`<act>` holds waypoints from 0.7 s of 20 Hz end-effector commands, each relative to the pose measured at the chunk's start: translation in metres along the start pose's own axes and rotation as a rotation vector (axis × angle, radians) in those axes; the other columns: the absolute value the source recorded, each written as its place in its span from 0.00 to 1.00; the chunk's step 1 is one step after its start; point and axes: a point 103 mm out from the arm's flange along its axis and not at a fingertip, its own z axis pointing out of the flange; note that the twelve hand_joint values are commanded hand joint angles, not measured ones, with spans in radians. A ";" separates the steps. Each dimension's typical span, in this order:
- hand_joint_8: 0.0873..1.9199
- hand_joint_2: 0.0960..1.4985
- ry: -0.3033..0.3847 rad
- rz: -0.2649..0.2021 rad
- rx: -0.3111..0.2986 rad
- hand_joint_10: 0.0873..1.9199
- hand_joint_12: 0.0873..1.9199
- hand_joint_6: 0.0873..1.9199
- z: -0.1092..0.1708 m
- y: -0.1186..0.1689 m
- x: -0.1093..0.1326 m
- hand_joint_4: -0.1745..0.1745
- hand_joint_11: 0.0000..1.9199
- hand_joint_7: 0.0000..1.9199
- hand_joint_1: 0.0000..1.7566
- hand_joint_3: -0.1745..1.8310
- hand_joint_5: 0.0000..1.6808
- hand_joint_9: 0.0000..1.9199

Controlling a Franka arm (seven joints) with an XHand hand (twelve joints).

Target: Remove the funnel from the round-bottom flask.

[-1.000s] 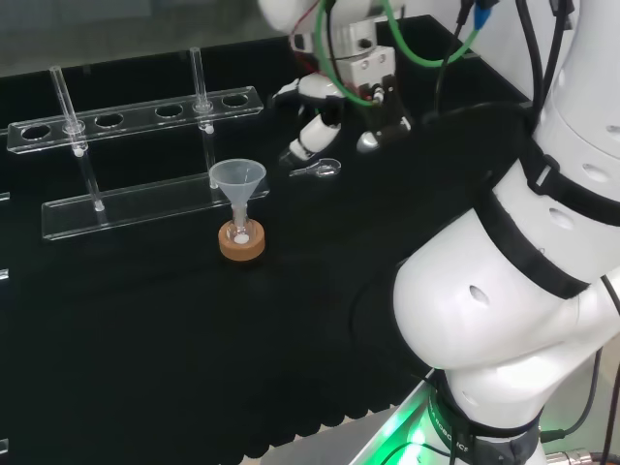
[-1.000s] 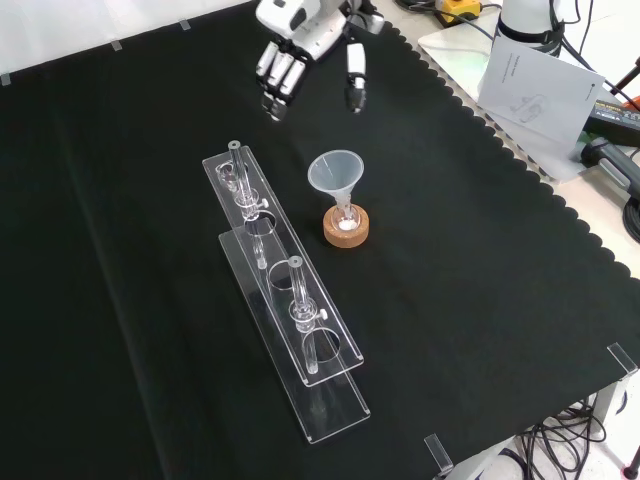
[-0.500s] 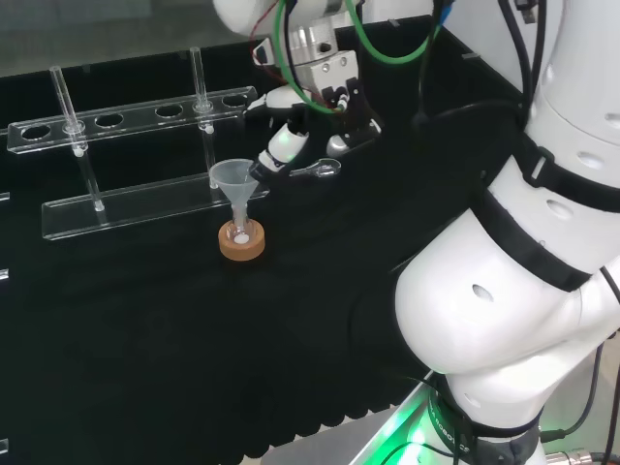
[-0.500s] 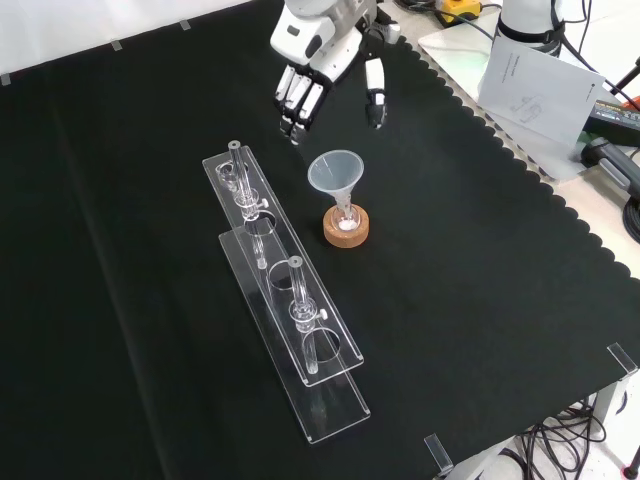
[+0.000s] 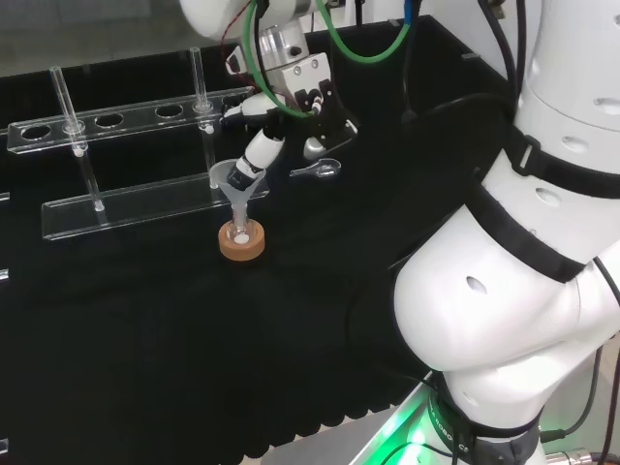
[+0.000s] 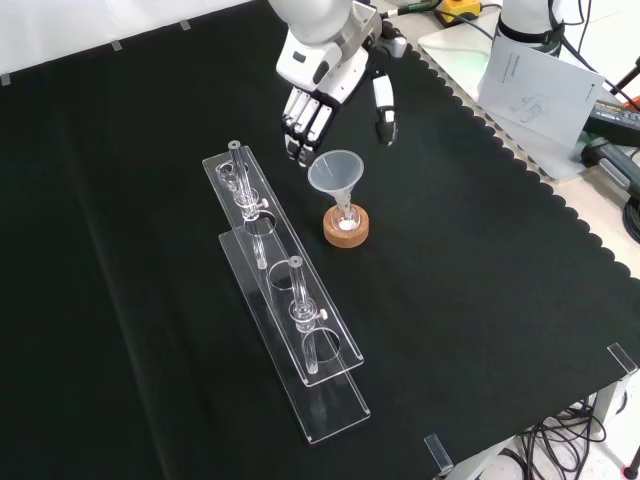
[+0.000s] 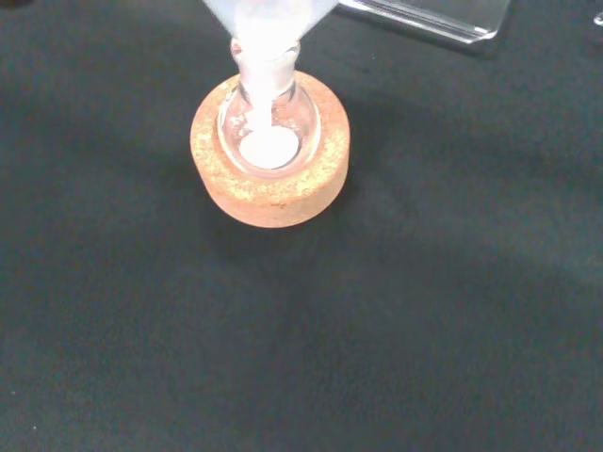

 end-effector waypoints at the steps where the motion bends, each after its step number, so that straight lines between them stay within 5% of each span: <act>1: 0.18 0.47 -0.070 0.009 0.079 0.40 0.76 0.00 0.008 0.027 0.011 0.57 0.14 0.00 0.29 0.12 0.01 0.03; 14: 0.28 0.48 -0.076 0.010 0.126 0.40 0.75 0.00 0.021 0.042 0.005 0.55 0.16 0.00 0.30 0.12 0.05 0.08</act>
